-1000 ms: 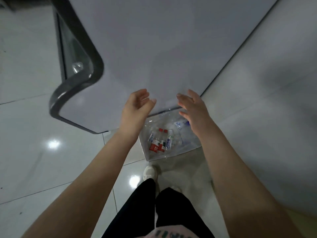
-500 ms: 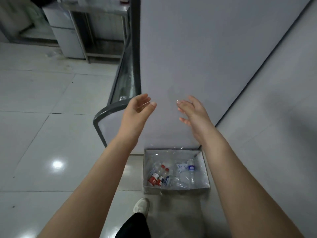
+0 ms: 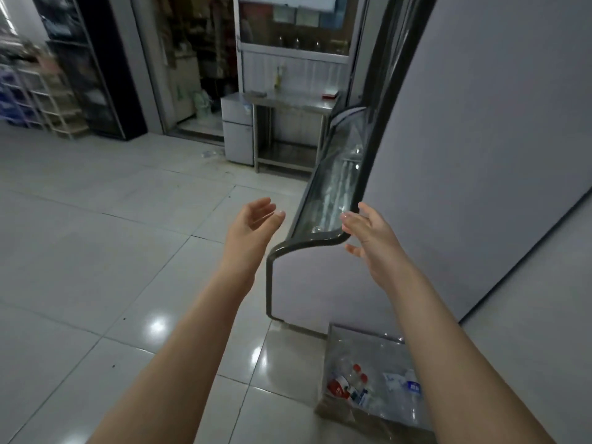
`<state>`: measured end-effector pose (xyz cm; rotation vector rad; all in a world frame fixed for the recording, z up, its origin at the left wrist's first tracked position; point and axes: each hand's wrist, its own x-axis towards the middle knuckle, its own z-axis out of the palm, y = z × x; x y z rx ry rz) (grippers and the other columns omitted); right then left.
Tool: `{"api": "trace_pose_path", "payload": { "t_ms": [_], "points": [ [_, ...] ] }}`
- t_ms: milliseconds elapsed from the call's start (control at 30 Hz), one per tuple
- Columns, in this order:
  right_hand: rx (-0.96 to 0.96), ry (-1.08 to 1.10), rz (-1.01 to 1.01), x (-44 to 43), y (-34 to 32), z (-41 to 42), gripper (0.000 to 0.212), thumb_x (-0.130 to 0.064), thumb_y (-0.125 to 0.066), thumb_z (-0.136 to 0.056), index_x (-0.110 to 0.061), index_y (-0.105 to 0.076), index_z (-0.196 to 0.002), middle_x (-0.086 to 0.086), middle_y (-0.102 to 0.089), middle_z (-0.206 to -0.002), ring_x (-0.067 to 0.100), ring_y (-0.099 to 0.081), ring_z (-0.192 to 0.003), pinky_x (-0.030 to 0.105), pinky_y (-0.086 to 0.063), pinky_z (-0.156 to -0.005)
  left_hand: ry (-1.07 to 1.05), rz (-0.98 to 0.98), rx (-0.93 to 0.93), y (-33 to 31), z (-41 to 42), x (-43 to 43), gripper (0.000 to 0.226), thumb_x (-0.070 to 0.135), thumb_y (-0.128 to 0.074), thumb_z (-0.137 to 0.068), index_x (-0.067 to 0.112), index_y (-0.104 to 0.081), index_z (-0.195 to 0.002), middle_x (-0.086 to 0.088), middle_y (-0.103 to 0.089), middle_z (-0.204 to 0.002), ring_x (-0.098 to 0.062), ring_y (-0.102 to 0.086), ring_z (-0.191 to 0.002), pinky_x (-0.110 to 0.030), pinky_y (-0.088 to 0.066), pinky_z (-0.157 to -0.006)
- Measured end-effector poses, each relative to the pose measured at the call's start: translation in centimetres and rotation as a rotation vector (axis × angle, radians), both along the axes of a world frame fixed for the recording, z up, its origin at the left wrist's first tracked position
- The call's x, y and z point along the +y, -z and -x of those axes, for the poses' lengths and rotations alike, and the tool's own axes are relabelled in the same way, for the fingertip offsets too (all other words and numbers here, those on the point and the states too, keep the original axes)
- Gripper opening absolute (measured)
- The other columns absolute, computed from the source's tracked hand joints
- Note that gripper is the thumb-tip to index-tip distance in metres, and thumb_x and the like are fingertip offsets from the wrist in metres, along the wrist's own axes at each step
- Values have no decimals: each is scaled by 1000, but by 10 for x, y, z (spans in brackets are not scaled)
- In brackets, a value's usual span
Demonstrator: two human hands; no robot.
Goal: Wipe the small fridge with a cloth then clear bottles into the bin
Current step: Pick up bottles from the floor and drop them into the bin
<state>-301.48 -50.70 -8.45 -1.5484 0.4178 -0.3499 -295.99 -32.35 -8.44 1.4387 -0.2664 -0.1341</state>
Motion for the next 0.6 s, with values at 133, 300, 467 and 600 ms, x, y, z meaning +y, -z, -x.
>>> {"api": "trace_pose_path", "payload": {
  "t_ms": [133,300,467,600],
  "points": [
    [-20,-17,15,74,-13,-42,68,-30,-62,-88,-18,-27,-145,-1,-46,-137,15,-50,-119,41,-45,-99,-45,8,-22,-9,-33,79,31,19,-62,-88,20,-53,-117,3,-60,-116,-11,-57,-110,-38,-43,-102],
    [-57,-85,-36,188,-23,-108,65,-27,-62,-89,-18,-28,-144,0,-49,-133,13,-51,-117,40,-44,-99,-80,7,-56,-23,-88,184,29,20,-62,-87,22,-54,-115,4,-60,-115,-10,-57,-110,-38,-43,-103],
    [-60,-177,-57,279,-28,-166,67,-26,-62,-88,-18,-27,-145,0,-51,-133,14,-51,-117,41,-43,-100,-159,52,-52,-30,-134,266,28,19,-62,-87,21,-55,-114,4,-61,-113,-7,-58,-106,-37,-44,-101],
    [-58,-222,-32,326,-34,-214,68,-25,-62,-88,-17,-26,-145,4,-46,-139,17,-49,-120,41,-43,-100,-197,86,-33,-32,-180,308,28,20,-62,-88,20,-55,-115,3,-60,-115,-6,-58,-106,-36,-45,-100]
  ]
}}
